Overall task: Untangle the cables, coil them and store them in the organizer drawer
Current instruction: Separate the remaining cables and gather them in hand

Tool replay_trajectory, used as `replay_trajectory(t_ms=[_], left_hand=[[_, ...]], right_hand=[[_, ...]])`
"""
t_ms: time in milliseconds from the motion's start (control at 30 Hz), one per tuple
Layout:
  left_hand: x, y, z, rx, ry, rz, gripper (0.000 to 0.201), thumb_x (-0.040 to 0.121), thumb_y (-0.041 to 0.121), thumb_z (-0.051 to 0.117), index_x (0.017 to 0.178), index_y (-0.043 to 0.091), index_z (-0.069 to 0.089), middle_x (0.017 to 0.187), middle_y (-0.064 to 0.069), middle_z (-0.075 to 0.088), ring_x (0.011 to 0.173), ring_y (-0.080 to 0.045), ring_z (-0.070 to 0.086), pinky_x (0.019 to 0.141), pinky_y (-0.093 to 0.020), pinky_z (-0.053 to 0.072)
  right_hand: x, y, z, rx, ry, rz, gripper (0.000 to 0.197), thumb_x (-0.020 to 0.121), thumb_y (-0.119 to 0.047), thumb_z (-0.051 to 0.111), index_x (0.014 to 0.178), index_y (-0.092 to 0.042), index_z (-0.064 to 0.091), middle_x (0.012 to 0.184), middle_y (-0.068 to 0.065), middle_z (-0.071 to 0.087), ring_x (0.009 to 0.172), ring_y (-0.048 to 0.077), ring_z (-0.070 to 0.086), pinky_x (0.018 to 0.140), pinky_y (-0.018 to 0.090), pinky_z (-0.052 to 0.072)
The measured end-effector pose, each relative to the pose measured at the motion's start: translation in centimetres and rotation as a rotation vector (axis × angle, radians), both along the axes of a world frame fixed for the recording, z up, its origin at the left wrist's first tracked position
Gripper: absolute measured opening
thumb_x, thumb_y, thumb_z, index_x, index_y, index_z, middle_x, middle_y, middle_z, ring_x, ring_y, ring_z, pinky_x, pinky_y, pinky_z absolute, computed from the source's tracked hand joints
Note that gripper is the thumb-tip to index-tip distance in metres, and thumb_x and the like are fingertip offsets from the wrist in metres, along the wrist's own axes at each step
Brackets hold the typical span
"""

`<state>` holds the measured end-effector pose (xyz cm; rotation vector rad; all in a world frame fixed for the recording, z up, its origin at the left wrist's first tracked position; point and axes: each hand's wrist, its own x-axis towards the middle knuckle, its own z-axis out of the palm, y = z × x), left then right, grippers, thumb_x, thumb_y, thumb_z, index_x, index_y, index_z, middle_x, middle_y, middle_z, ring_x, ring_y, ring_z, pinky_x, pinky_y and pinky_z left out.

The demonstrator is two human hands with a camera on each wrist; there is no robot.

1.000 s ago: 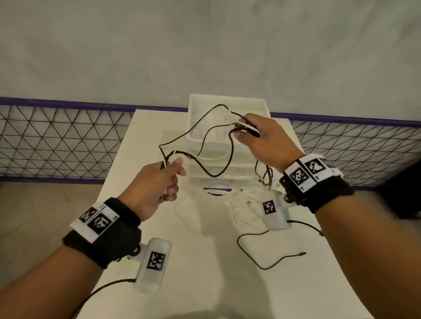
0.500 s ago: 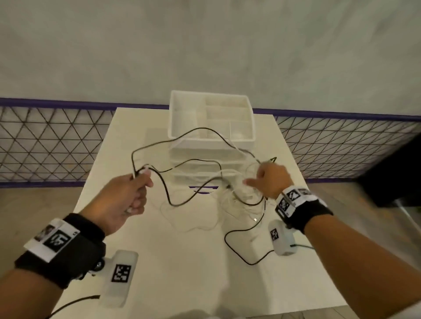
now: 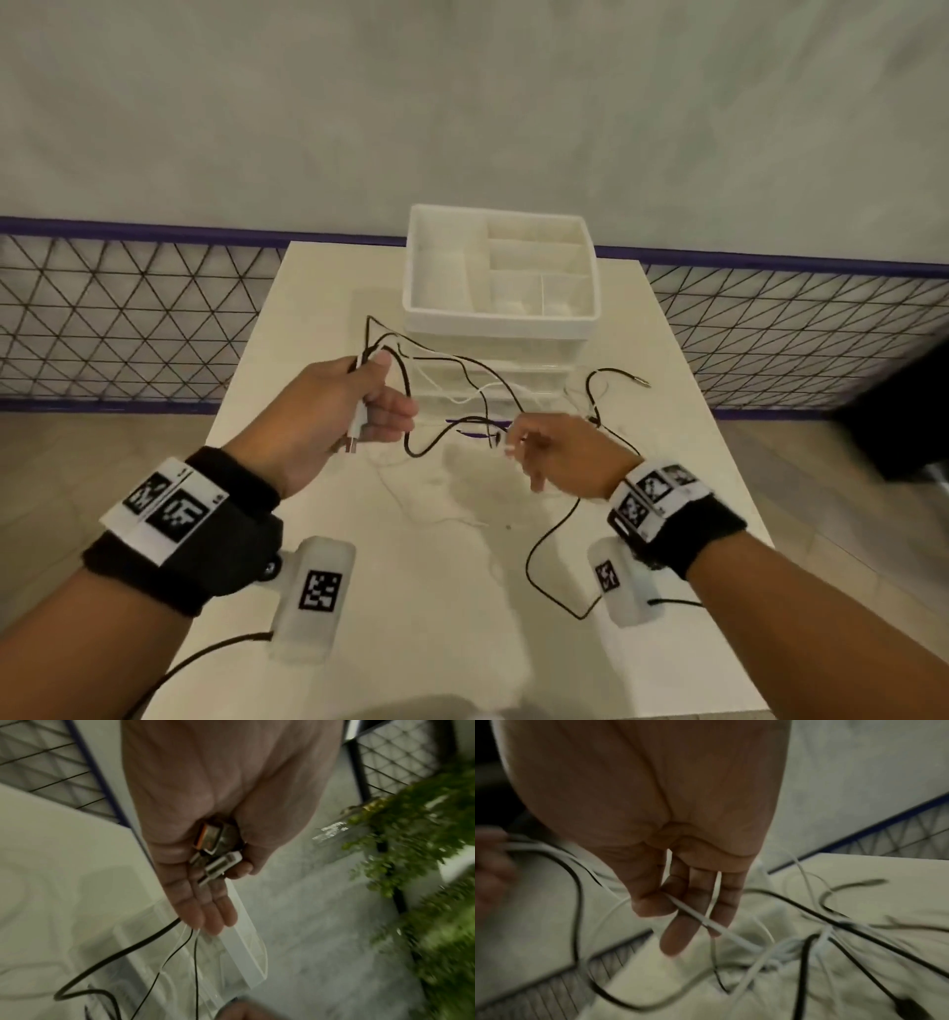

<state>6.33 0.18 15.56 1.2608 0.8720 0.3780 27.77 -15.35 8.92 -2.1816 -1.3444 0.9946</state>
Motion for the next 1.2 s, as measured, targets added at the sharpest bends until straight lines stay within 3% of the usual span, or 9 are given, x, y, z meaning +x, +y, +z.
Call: replay_trajectory(t_ms=[100,267,367,500,633,700,800,967,1200], left_hand=[[1.2,-1.3,0.5,0.241,0.051,-0.13,0.031,0.103,0.038,0.046,0.107,0.013,0.064,0.101,-0.002,0.079,0.096,-0.015,0.074,0.091,-0.034,0.054],[2.1,-3.5,1.6,0.013,-0.085,-0.27,0.037,0.102,0.042,0.044,0.091,0.008,0.053,0.051,-0.008,0.053,0.057,-0.032,0.069,0.066,-0.038,0.056],[1.1,-2.5,2.8,-0.18,-0.203,-0.33,0.04,0.094,0.047,0.049,0.091,0.008,0.059,0.048,0.0,0.036,0.042,-0.018,0.048,0.053,-0.033,0.052],[-0.2,-0.6,4.1,-0.144,-0.267,-0.252,0.022,0.095,0.03,0.055,0.083,0.011,0.06,0.053,0.005,0.034,0.041,-0.007,0.034,0.035,-0.019,0.033],[-1.5,2.6,5.8,-0.264,-0.558,-0.005,0.03,0.103,0.027,0.043,0.079,0.018,0.058,0.054,0.01,0.037,0.043,0.0,0.035,0.032,-0.013,0.027],[-2.5,3.8,6.6,-0.284,-0.637,0.062,0.031,0.105,0.034,0.043,0.08,0.02,0.055,0.054,0.011,0.039,0.043,-0.001,0.035,0.034,-0.012,0.025],[-3.1,4.2,6.8,-0.217,-0.565,0.117,0.03,0.1,0.043,0.048,0.078,0.022,0.049,0.052,0.011,0.037,0.041,-0.002,0.034,0.033,-0.013,0.023],[-2.4,3.1,4.6,-0.097,-0.288,0.102,0.026,0.09,0.04,0.061,0.082,0.019,0.049,0.054,0.008,0.039,0.041,-0.002,0.036,0.03,-0.014,0.027],[1.1,-1.1,3.7,0.132,-0.219,0.0,0.026,0.097,0.033,0.059,0.108,0.01,0.066,0.097,-0.009,0.075,0.045,-0.007,0.034,0.035,-0.019,0.028]], right_hand=[[-0.9,1.3,5.0,0.277,0.084,-0.021,0.017,0.098,-0.021,0.059,0.087,-0.032,0.067,0.059,-0.011,0.06,0.055,0.011,0.059,0.061,0.035,0.054],[-2.0,2.6,8.8,0.53,0.11,-0.143,0.008,0.095,-0.022,0.065,0.092,-0.022,0.074,0.068,0.012,0.058,0.056,0.019,0.045,0.058,0.029,0.043],[-1.7,2.0,8.5,0.524,0.091,-0.185,0.008,0.091,-0.028,0.071,0.088,-0.024,0.077,0.076,0.016,0.067,0.064,0.029,0.049,0.066,0.03,0.044],[0.0,0.5,7.2,0.486,0.184,-0.333,0.018,0.09,-0.021,0.071,0.091,-0.005,0.078,0.071,-0.01,0.071,0.046,-0.004,0.053,0.05,0.006,0.039],[3.1,-1.8,1.8,0.306,0.071,-0.374,0.04,0.089,-0.039,0.07,0.089,0.001,0.075,0.07,0.02,0.065,0.058,0.008,0.049,0.056,0.02,0.04],[4.7,-3.4,-1.3,0.201,0.005,-0.439,0.029,0.089,-0.041,0.069,0.078,-0.016,0.079,0.07,0.017,0.068,0.064,0.018,0.055,0.062,0.028,0.044],[5.5,-5.0,-3.3,0.11,0.03,-0.54,0.02,0.089,-0.038,0.069,0.07,-0.035,0.075,0.068,0.0,0.071,0.072,0.02,0.063,0.065,0.031,0.051],[4.7,-3.2,1.0,0.39,0.096,-0.67,0.026,0.095,-0.038,0.06,0.086,-0.02,0.077,0.066,-0.002,0.073,0.063,0.023,0.06,0.06,0.028,0.047],[-2.4,0.9,9.8,0.33,0.023,-0.016,0.01,0.097,-0.025,0.059,0.091,-0.017,0.064,0.073,-0.013,0.06,0.059,0.0,0.047,0.059,0.017,0.037]])
